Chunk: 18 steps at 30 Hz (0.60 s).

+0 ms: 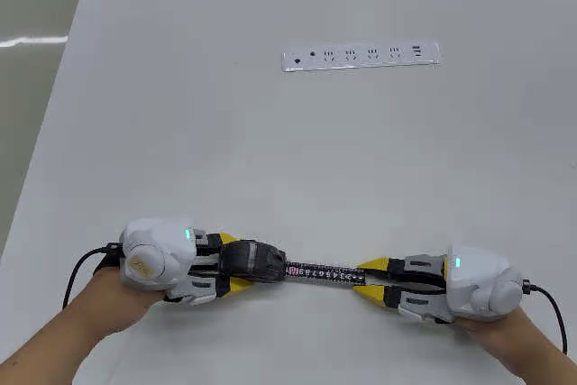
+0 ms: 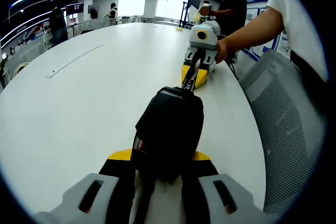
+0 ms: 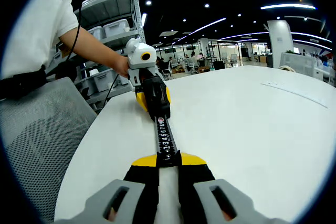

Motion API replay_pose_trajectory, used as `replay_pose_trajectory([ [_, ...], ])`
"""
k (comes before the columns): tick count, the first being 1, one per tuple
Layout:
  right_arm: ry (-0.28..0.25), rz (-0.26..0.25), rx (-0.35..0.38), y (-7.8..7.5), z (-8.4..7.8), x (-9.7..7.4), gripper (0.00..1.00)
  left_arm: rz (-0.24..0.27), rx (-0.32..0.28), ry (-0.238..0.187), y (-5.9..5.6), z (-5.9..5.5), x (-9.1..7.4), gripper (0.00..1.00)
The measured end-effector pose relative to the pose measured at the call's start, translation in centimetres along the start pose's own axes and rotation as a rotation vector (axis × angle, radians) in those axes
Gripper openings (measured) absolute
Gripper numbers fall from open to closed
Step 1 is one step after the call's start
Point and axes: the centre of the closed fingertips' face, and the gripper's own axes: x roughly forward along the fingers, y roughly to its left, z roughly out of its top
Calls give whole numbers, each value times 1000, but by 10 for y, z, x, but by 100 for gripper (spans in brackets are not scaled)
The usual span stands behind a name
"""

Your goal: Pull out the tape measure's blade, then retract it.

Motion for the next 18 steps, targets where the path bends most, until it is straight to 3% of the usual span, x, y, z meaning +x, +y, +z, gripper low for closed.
replay_pose_trajectory([
  [18, -4, -12, 17, -3, -4, -13, 11, 2, -4, 5, 0, 0, 0, 30],
])
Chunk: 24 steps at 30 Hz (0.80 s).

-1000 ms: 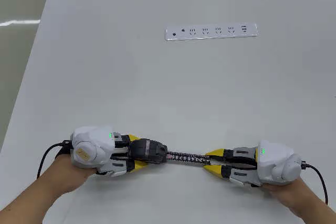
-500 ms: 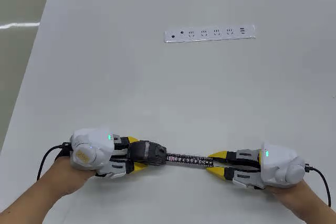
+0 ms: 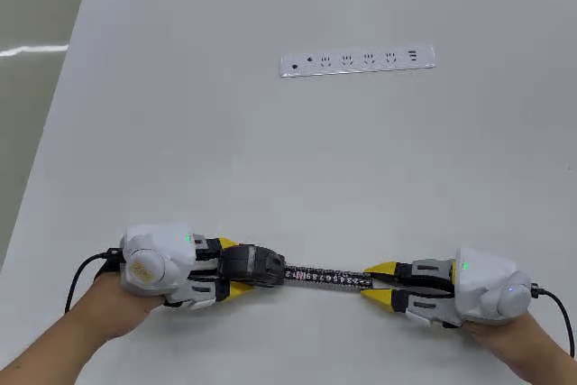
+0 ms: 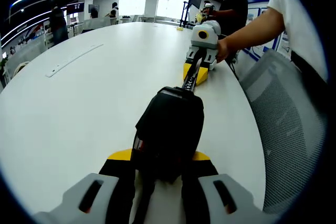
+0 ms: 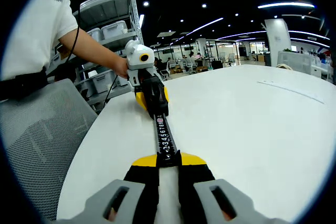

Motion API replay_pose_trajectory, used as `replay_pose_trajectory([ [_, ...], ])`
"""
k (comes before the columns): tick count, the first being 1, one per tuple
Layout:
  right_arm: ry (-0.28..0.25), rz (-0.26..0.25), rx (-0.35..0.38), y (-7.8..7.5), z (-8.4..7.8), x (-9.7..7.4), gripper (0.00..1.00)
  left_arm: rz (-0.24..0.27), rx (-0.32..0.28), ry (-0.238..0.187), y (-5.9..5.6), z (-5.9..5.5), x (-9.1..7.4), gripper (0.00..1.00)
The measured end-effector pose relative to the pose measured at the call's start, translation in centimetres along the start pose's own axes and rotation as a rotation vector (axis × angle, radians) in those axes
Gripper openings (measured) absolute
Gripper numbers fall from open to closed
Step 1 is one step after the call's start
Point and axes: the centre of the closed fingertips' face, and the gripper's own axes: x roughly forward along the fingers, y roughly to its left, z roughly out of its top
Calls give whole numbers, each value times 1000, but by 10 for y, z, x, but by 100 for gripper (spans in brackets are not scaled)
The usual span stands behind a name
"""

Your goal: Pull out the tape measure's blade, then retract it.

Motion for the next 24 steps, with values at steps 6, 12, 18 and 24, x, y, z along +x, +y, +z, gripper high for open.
replay_pose_trajectory([
  [6, -3, -8, 7, -1, -2, -7, 11, 0, -2, 0, 0, 1, 0, 30],
  [12, -6, -17, 16, -3, -4, -14, 11, 0, -2, 0, 0, 1, 0, 30],
  [18, -7, -20, 23, -3, -5, -18, 11, 0, -3, 0, -1, 0, 0, 30],
  [24, -8, -21, 25, -4, -7, -22, 11, 0, -3, 1, -1, 0, 0, 30],
])
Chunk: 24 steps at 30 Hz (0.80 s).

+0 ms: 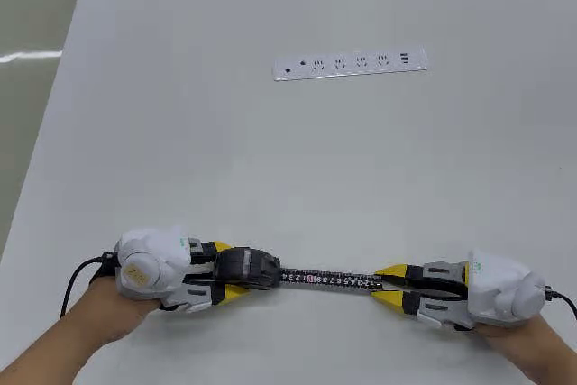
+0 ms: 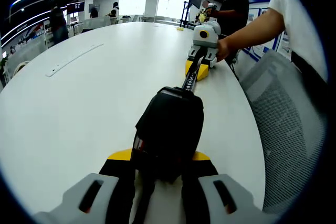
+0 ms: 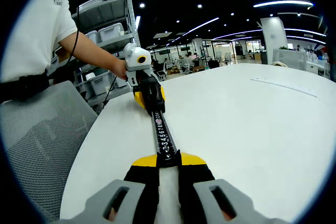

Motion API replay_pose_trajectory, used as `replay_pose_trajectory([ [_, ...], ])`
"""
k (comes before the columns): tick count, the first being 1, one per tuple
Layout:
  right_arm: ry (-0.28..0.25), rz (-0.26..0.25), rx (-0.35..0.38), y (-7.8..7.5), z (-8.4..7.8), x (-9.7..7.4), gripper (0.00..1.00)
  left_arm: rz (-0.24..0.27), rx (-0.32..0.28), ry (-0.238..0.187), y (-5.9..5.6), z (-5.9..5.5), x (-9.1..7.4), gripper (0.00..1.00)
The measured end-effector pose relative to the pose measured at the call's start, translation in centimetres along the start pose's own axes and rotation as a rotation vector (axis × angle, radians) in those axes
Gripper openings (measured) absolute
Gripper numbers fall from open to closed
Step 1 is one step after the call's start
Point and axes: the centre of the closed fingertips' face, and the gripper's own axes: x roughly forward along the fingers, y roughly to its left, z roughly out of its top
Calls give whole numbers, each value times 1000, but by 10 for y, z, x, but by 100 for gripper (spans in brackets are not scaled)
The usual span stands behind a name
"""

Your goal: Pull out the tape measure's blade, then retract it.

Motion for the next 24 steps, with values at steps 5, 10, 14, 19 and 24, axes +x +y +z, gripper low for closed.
replay_pose_trajectory([
  [5, 0, -2, 0, 0, 0, -3, 11, -1, -1, 1, 0, 0, 0, 30],
  [10, -3, -6, 8, -1, -1, -7, 11, 0, -2, 3, 0, 0, 0, 30],
  [14, -2, -9, 5, -2, -3, -10, 11, 1, -3, 4, -1, 1, 1, 30],
  [19, -4, -14, 13, -4, -4, -15, 11, 1, -4, 4, 0, 0, 0, 30],
  [24, -4, -14, 15, -5, -5, -17, 11, 1, -4, 6, 0, 0, 1, 30],
])
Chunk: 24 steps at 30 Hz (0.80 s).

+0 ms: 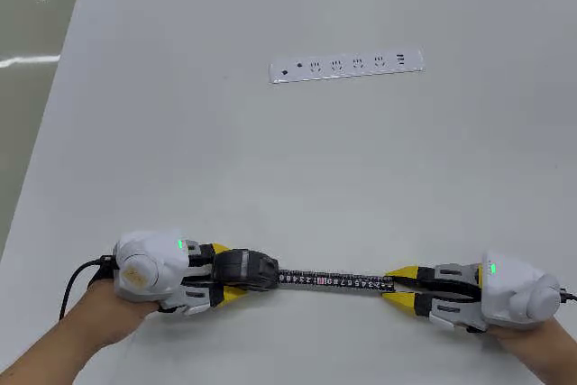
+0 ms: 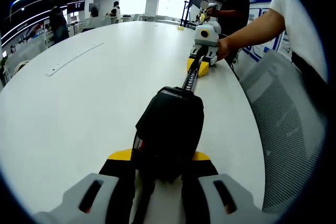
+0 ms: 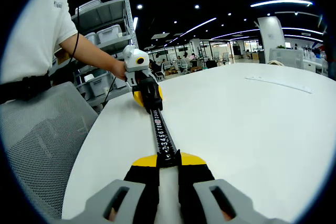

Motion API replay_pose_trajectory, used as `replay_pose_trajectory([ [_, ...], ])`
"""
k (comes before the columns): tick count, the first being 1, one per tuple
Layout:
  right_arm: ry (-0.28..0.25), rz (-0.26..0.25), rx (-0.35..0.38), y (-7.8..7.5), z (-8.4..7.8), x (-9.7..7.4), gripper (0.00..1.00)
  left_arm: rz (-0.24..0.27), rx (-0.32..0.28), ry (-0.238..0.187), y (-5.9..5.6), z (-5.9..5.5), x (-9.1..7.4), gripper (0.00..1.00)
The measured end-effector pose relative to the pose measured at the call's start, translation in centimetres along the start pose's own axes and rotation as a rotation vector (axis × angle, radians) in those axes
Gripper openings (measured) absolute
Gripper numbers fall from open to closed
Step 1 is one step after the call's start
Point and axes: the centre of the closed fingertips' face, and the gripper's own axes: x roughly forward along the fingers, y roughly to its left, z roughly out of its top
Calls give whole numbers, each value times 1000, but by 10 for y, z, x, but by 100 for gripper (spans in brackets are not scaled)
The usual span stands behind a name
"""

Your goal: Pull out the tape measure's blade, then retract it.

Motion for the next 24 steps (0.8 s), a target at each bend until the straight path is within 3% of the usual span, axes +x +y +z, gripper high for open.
replay_pose_trajectory([
  [24, -4, -14, 8, -4, -5, -15, 10, 5, 2, 5, 0, 0, 0, 30],
])
